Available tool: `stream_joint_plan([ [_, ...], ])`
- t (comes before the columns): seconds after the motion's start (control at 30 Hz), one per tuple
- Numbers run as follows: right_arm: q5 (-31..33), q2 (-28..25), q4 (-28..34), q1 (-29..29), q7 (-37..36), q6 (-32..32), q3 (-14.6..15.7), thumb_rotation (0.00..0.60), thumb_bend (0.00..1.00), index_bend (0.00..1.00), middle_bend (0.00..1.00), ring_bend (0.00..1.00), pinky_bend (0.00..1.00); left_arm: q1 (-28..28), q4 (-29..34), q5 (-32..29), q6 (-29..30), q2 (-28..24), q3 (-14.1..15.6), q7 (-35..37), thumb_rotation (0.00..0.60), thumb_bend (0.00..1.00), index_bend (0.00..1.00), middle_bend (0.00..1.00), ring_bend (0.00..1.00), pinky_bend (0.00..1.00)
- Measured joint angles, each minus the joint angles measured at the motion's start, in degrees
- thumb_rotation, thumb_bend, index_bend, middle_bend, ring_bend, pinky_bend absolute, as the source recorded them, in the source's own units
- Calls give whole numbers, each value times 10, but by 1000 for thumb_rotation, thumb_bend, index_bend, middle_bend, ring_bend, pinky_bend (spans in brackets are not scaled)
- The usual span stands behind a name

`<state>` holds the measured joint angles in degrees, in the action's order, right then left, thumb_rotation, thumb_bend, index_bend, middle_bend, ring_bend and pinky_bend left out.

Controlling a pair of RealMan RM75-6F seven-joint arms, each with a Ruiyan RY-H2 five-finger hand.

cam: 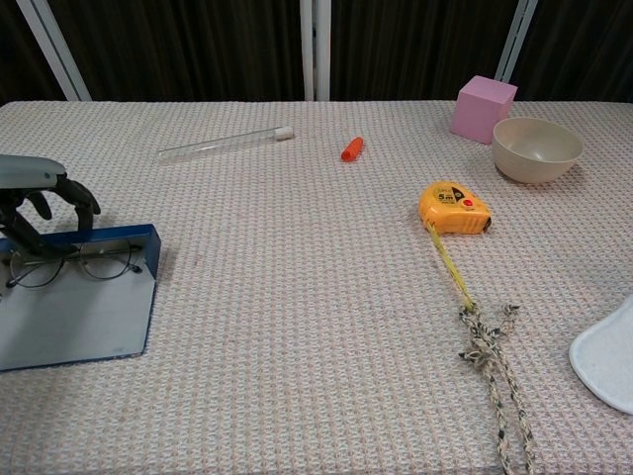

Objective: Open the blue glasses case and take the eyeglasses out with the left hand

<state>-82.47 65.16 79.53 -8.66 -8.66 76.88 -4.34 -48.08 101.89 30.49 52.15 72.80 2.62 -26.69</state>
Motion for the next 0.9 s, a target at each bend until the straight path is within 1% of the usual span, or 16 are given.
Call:
stream_joint_plan([
  [0.2, 0, 0, -1, 0, -1, 0, 0, 600, 332, 0, 0, 0, 0, 2, 0, 5, 0, 0, -5, 5, 558, 384, 430, 129, 82, 215],
  [0.37, 0, 0, -1, 0, -2, -1, 0, 600, 333, 0, 0, 0, 0, 7, -2, 20, 0, 1, -11, 17, 526, 371, 430, 129, 82, 214],
  [0.47, 1, 0, -1, 0, -1, -2, 0, 600, 333, 0, 0, 0, 0, 10, -3, 33, 0, 3, -15, 24, 517, 368, 430, 129, 81, 213],
  [0.6, 1, 1, -2, 0, -1, -2, 1, 600, 332, 0, 0, 0, 0, 17, -9, 57, 7, 8, -22, 35, 501, 367, 430, 129, 82, 211],
  [0.9, 0, 0, -1, 0, -1, -2, 1, 600, 332, 0, 0, 0, 0, 49, -52, 139, 42, 49, -37, 79, 504, 368, 463, 139, 82, 211],
])
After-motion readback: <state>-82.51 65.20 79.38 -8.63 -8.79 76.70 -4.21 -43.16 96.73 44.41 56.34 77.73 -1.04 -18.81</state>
